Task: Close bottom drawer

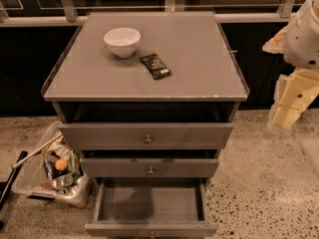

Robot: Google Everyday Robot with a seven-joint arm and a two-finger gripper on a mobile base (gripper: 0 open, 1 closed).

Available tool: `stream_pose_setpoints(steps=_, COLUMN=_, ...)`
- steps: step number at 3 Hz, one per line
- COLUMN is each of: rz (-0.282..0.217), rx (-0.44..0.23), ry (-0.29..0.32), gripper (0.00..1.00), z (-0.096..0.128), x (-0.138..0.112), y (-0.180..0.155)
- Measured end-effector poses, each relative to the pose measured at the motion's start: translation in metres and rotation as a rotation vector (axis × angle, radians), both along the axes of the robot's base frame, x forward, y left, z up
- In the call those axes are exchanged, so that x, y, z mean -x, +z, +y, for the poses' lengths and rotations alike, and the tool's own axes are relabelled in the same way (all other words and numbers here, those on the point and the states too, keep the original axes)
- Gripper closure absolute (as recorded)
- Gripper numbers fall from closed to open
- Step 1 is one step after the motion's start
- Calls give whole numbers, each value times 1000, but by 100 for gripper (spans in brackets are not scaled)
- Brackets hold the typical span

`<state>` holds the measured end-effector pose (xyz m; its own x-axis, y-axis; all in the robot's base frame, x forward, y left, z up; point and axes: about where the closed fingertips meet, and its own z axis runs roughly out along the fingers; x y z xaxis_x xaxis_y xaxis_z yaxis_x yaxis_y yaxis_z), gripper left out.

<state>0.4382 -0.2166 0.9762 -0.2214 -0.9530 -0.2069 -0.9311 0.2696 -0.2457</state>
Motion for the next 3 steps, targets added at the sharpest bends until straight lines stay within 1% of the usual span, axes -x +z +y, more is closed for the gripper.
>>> stream_pose_setpoints(steps=1, rz=0, rx=-4, ry=2, gripper=0, z=0, x=-1, y=-2)
stream_pose_setpoints(steps=2, rz=21, rx=-18, ry=8, gripper=0, z=1, x=2, y=-27)
stream_pose_setpoints(steps=3, rz=49, rx=-55, ry=7, gripper=0, z=0, x=8, y=-69)
